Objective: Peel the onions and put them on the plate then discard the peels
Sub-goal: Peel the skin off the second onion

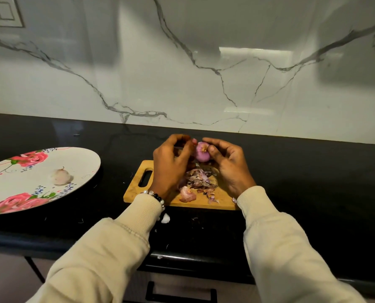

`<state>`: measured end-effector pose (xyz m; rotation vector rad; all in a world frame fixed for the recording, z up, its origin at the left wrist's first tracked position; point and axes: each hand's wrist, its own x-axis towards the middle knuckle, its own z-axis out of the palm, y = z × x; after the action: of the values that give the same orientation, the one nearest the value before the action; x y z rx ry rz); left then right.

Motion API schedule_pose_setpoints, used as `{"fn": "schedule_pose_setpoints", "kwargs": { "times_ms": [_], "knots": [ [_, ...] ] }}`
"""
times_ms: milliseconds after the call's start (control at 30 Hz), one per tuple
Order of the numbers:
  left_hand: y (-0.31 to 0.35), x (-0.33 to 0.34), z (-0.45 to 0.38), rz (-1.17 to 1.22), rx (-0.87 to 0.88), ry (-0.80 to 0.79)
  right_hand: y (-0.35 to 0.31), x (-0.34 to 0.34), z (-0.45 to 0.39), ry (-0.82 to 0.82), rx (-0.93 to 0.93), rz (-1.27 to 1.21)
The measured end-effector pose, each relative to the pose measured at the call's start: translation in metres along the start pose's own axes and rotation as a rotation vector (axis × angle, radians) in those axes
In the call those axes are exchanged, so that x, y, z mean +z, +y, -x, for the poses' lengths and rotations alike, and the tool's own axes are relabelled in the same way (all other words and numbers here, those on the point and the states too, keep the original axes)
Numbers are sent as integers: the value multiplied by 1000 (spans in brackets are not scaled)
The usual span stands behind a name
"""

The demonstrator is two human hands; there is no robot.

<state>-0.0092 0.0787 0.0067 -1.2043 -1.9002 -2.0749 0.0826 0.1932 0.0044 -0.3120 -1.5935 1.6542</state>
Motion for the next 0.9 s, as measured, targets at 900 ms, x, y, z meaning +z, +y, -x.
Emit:
{"fn": "schedule_pose_setpoints", "kwargs": {
  "times_ms": [900],
  "knots": [
    [-11, -4, -9, -26, -284, 154, -14, -7, 0, 84, -4, -168]
  ]
}}
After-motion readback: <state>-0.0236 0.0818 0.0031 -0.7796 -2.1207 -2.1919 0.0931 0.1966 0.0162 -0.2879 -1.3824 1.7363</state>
